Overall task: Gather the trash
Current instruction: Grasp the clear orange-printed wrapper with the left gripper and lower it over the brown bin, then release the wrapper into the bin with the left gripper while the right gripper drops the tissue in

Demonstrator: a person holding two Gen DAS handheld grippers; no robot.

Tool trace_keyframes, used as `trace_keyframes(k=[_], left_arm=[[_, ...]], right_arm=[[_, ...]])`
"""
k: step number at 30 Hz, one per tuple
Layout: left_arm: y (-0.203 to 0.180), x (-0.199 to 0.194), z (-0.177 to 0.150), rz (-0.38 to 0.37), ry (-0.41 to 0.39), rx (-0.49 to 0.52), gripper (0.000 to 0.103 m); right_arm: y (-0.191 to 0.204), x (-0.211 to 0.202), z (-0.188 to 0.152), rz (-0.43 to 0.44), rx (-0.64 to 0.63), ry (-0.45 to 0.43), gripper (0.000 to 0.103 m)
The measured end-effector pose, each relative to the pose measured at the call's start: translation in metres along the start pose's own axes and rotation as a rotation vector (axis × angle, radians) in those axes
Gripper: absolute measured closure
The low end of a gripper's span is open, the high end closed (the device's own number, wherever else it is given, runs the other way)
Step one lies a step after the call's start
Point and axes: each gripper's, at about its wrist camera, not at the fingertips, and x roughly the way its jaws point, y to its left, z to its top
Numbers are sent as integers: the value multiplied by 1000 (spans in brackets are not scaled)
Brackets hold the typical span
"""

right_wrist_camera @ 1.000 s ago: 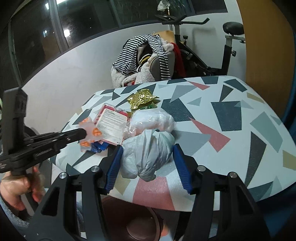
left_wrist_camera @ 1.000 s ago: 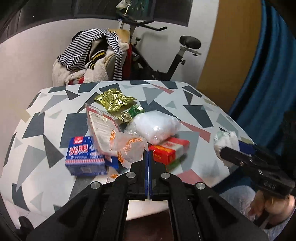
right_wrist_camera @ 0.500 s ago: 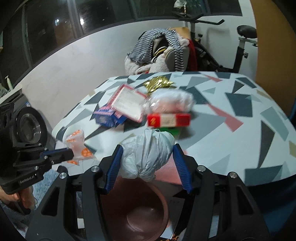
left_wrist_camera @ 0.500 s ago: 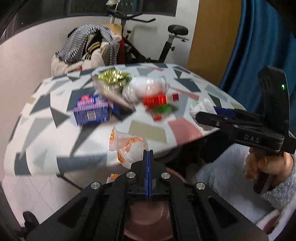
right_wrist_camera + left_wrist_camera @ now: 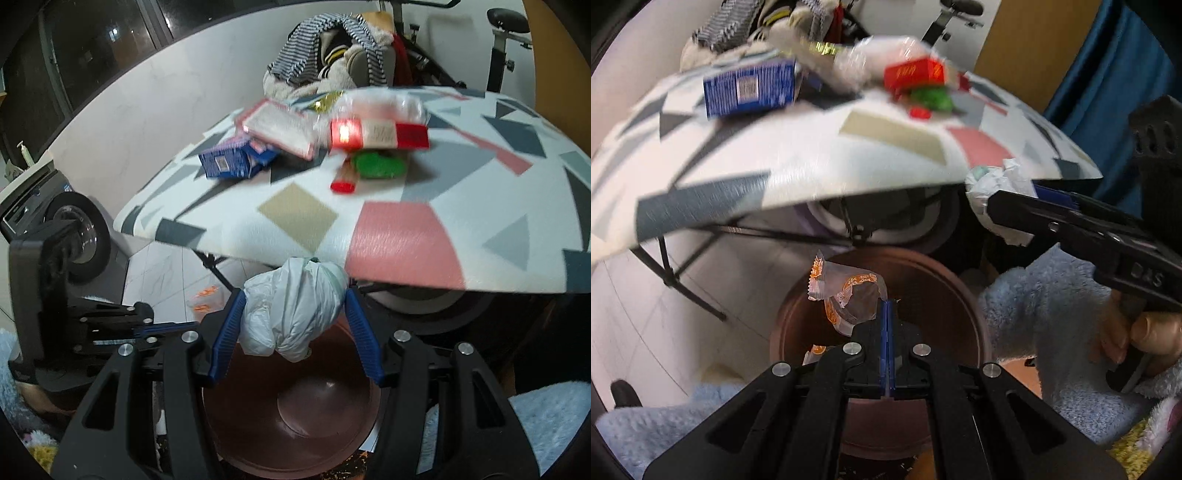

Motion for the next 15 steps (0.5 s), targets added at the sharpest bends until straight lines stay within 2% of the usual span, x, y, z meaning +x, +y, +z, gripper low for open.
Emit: trace_keyframes(k=[5,10,11,14,15], left_arm=[[9,26,-4,-3,92,-38,102],[8,30,-7,-5,105,-18,100],[7,30,-7,-6,107,-17,96],[4,31,-8,6,105,-14,71],[4,30,-7,8,99,-14,67]], right_arm=[[-2,18,-6,-2,0,54,46],[0,30,-10,-5,-5,94,46],[1,32,-10,-5,-9,103,46],[4,37,-12,-8,-18,115,46],[5,37,-13,-7,-20,116,46]])
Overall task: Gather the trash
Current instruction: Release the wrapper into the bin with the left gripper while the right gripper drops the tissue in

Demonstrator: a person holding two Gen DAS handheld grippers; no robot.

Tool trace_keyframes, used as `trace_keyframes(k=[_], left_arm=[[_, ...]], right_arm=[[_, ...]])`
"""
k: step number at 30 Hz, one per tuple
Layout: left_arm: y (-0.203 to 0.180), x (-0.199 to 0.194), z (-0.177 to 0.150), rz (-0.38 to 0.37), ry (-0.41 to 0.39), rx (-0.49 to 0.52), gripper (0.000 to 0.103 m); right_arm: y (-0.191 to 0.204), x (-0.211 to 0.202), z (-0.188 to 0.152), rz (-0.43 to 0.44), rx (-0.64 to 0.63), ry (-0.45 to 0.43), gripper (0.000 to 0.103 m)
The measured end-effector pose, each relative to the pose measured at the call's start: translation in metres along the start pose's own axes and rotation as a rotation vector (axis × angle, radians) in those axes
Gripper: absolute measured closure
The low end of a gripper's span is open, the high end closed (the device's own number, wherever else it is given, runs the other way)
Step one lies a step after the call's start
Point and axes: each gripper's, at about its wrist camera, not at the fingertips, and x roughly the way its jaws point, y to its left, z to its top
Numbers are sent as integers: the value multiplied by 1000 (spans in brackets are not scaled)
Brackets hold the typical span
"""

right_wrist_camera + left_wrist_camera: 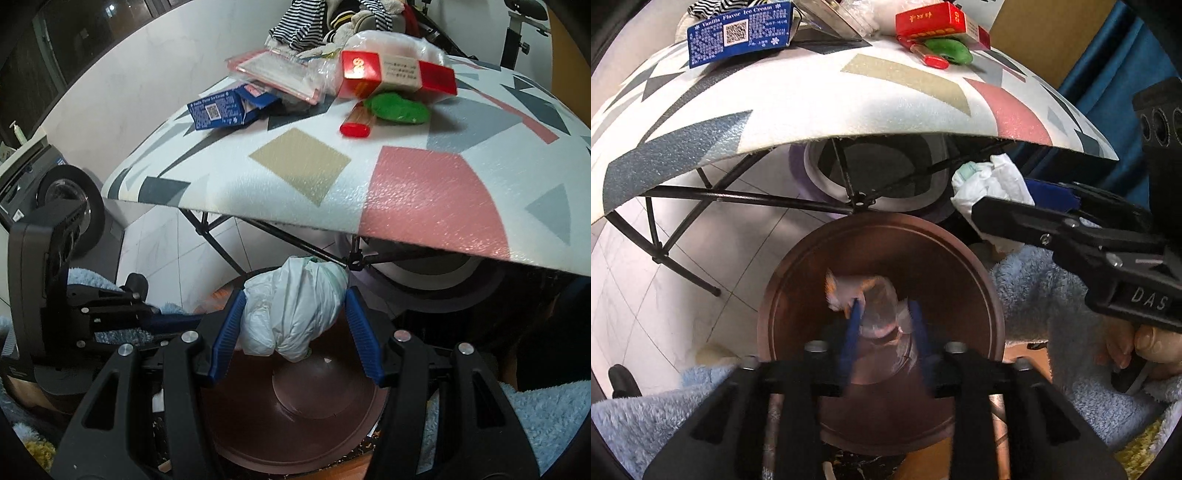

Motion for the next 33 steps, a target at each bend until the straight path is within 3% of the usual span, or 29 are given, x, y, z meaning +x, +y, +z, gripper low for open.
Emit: trace_keyframes(k=[4,7,9,14,23,29,33], left_arm=[[3,-5,1,16,-21,-19,61],[6,-14,2,56,-64,-43,51],[8,-22,3,93,-106,-58,37],[12,-49,3,169,-219,-96,24],[27,-58,3,219,-257,-156,21],[28,-59,2,223,-269,-157,21],[29,-59,2,223,-264,-161,21]], right_arm=[[0,0,-1,-1,-3,6,46],[1,4,-1,-6,-3,18,46],[4,9,-2,-14,-12,33,46],[9,27,-7,-40,-41,93,45],[13,70,-24,-99,-72,278,44],[17,79,-28,-108,-96,307,42],[17,78,-29,-99,-102,301,15]])
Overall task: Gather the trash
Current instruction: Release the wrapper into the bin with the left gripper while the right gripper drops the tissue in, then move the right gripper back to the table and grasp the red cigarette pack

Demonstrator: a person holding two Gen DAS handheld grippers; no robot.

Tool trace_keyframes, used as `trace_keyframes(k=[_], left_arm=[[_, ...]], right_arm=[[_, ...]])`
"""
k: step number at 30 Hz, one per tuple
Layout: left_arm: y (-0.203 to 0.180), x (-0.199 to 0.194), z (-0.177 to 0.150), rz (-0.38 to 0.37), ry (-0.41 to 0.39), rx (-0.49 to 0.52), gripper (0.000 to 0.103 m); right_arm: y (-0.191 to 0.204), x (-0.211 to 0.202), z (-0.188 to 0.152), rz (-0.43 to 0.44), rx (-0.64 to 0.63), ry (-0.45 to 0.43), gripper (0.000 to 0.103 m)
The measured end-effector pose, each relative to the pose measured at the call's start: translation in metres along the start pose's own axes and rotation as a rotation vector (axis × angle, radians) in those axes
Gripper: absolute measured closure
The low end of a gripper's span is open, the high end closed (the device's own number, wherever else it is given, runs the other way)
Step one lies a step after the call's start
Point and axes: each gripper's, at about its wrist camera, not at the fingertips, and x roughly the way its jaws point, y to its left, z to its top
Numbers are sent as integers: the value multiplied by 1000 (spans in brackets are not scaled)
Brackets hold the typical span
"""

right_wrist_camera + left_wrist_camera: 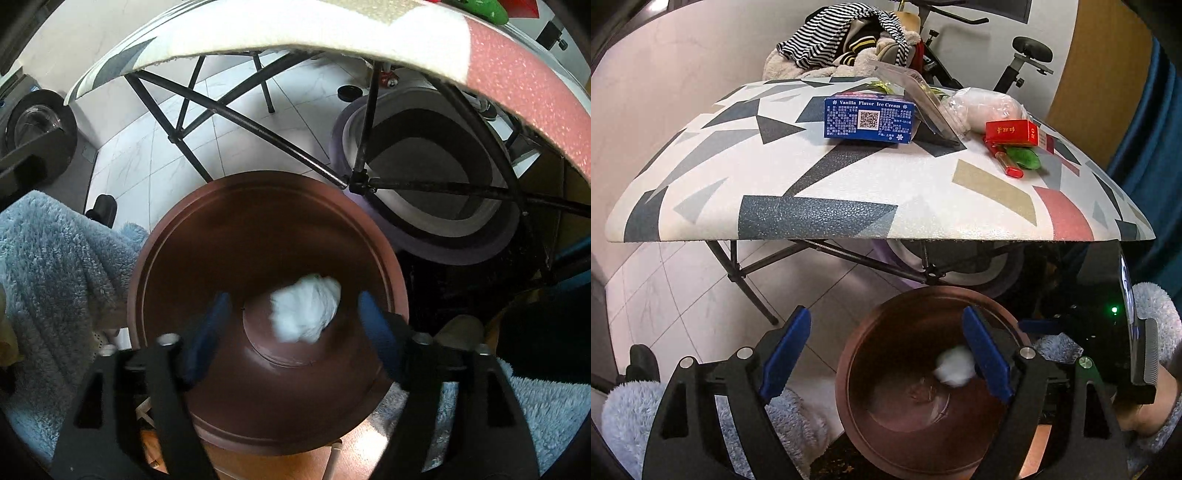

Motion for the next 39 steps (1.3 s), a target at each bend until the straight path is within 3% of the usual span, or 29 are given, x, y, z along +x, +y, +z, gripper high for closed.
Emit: trace_keyframes(k=[7,22,32,37,39], left_arm=[[4,-2,1,8,-12,-16,20],[9,-6,4,32,-47,-47,20],[10,-5,6,39,-62,-55,20],[11,-6,7,33,-74,-59,20],[12,-7,7,29,-78,-60,20]], right_arm=[[-1,-13,2,-7,3,-54,6],[-6,-70,9,-49,1,-335,6],[-18,-108,10,-29,31,-539,6],[-25,-112,13,-6,66,-562,6],[-28,-117,16,-36,78,-567,6]])
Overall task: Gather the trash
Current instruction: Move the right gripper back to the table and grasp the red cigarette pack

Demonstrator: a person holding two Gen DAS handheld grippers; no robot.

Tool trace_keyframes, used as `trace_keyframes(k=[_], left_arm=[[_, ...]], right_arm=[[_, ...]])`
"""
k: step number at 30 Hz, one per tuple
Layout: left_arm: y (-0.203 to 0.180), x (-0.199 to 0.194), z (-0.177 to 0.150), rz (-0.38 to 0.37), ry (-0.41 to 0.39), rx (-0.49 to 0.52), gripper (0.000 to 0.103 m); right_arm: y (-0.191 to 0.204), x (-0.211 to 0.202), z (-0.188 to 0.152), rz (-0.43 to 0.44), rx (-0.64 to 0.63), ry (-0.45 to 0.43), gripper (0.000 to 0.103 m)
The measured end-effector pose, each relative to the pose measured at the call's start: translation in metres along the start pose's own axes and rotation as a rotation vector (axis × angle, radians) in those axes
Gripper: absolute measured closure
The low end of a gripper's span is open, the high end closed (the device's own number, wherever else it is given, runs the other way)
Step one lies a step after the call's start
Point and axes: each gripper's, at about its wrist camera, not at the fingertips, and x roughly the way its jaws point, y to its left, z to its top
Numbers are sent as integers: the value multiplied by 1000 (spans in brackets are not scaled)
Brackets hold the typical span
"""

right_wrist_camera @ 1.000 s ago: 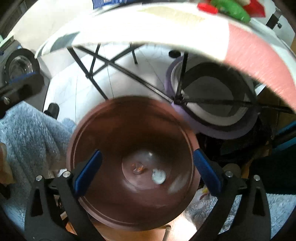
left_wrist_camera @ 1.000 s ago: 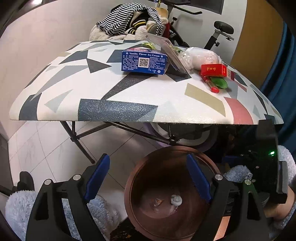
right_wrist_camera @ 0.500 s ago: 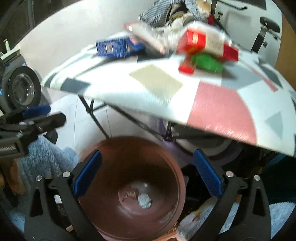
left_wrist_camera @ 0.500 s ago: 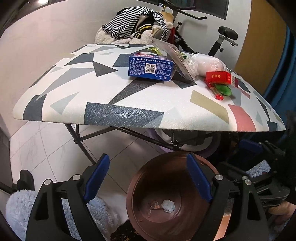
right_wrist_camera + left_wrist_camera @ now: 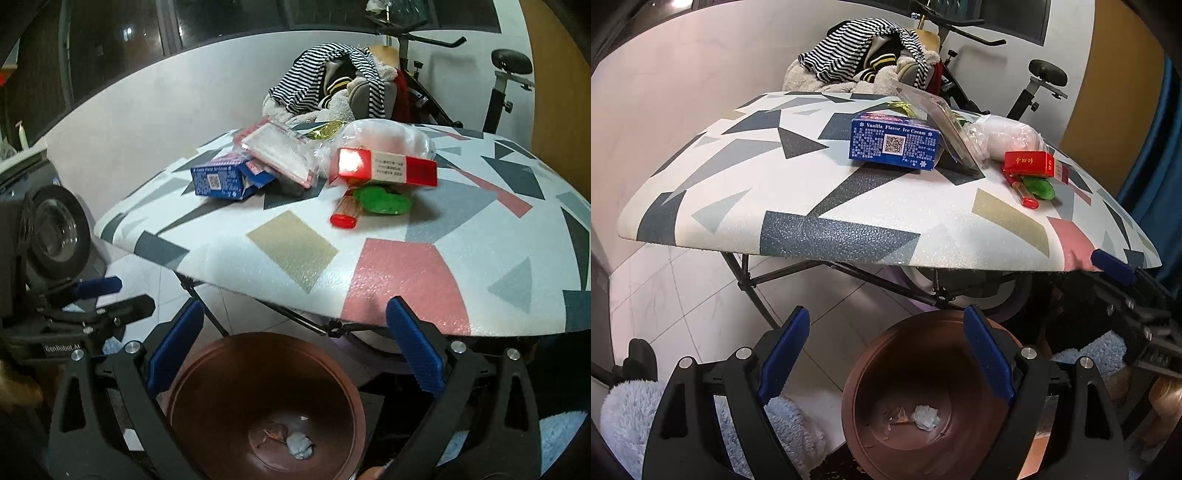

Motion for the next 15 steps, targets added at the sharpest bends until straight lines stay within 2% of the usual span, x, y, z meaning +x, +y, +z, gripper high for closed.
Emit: trace_keyframes(k=[5,10,15], left_arm=[[0,0,3,-15,-13,-9,20],[-3,5,6,-16,-8,-5,20],[-1,8,10,-23,-15,-27,20]], right_arm=[[-13,0,25,-41,3,-42,6],[-33,15,65,-83,25,-69,6],[-47,40,86,-125,42,-46,6]])
